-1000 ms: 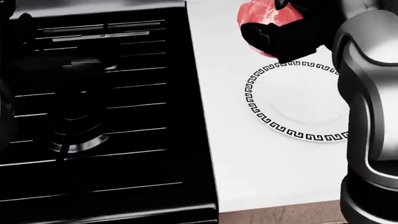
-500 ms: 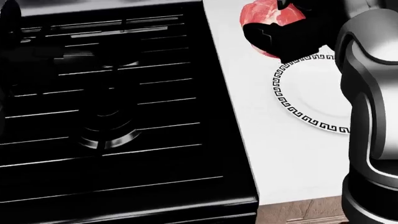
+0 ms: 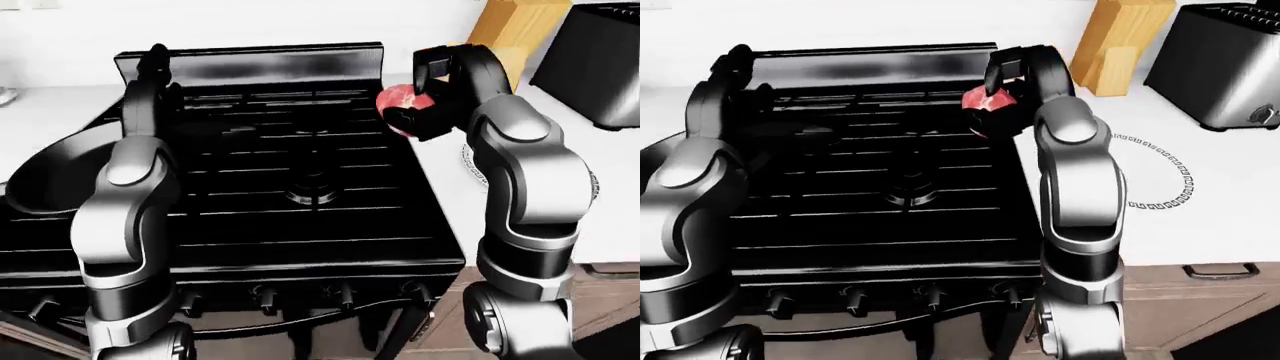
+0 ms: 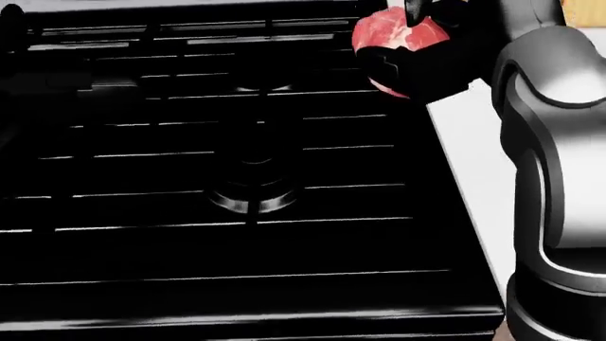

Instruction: Pick the steak from the plate and place it in the pan.

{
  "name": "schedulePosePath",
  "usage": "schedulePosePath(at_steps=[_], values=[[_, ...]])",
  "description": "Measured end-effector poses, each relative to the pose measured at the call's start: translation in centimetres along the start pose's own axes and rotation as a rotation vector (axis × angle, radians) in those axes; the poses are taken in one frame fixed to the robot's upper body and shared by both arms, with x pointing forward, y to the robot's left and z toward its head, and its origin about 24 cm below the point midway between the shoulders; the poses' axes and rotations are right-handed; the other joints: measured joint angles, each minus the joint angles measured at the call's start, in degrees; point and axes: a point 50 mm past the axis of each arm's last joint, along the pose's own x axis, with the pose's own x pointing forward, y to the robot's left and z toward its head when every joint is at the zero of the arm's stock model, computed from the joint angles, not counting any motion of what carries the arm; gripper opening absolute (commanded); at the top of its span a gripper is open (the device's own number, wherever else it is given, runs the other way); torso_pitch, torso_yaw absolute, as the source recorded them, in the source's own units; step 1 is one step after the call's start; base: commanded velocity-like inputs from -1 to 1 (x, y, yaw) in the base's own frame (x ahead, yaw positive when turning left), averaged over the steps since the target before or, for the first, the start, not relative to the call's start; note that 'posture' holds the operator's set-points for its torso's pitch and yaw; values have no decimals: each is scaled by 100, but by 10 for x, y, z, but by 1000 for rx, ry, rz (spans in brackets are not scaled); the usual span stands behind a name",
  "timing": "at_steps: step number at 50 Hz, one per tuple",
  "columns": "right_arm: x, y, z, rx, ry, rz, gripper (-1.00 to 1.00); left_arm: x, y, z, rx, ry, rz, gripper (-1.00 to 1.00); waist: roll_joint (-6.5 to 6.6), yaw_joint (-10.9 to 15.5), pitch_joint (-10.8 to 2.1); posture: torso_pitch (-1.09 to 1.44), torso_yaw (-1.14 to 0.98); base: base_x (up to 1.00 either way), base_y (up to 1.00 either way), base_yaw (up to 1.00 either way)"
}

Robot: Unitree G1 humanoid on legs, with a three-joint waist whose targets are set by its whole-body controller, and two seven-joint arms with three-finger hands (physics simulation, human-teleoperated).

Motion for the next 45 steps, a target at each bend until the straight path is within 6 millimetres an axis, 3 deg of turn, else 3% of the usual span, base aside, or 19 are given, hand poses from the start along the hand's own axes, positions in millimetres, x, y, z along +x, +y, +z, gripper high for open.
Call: schedulePosePath(at_steps=[3,8,11,12,15,18,23,26,30,34,39,41,45], values=[[2,11,-4,-6,26,63,-100,1,6,-5,3,26,34,100,-47,97,-50,0,0,0,0,67],[0,5,5,0,-6,46,-100,0,3,0,4,1,20,100,-417,59,7,0,0,0,14,54],[-3,1,13,-3,-50,24,-100,-1,3,6,-2,-26,23,100,-854,-216,90,0,0,0,67,0],[-3,-2,11,-1,-46,12,-100,-2,-1,3,-3,-20,12,100,-828,-244,114,0,0,0,66,0],[-1,-8,-2,10,16,-22,-100,0,-9,-11,4,46,-32,100,-717,-271,-17,0,0,0,67,0],[1,-7,-8,12,29,-31,-100,0,-8,-7,1,32,-31,100,-536,-266,-21,0,0,0,68,0],[5,-3,-13,8,46,-23,-100,-3,-6,4,-3,-31,-29,100,-107,-260,25,0,0,0,67,0],[4,-5,-7,8,21,-18,-100,-2,-3,2,-1,-24,-24,100,262,-231,-52,0,0,0,67,0],[3,2,-6,5,23,33,-100,-2,4,-12,3,38,19,100,44,-136,15,0,0,0,67,0],[2,-1,-1,10,-4,20,-100,-1,1,-8,5,17,5,100,-293,-122,6,0,0,0,67,0],[-2,-3,1,8,-26,13,-100,-2,-3,0,1,-5,0,100,-516,-68,23,0,0,0,66,0],[-3,-7,-3,12,-15,0,-100,-1,-8,0,-1,-11,-13,100,-439,-144,41,0,0,0,57,0],[4,-7,-19,19,69,-22,-100,4,-13,-12,5,42,-41,100,-489,-160,-96,0,0,0,51,0]])
